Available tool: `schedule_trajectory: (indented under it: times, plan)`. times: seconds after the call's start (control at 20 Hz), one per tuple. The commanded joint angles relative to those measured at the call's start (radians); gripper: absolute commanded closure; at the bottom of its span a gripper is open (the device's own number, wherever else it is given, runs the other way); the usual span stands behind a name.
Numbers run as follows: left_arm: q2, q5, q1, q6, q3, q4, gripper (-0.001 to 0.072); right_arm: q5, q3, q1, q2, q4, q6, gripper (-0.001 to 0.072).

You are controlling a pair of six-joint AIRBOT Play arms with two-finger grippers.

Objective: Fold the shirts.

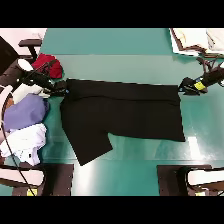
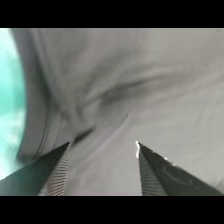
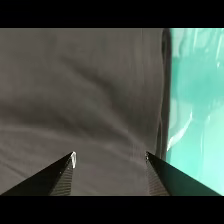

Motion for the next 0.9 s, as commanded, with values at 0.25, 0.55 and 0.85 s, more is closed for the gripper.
schedule_trajectory:
  times: [0.25,0.55,0.85]
  plan:
    - [0.491,-0.054,-0.001,-0.125,-0.527,0.126,0.0223,0.009,-0.355,-0.069,0.397,0.002,0.002,0.0202]
    - [0.645,0.046,-0.001,-0.113,-0.871,-0.044,0.0224,-0.022,-0.408,-0.067,0.518,0.003,0.002,0.0207]
    - [0.645,0.19,-0.001,-0.024,-0.966,-0.233,0.0225,-0.021,-0.408,-0.067,0.548,0.002,0.002,0.0209]
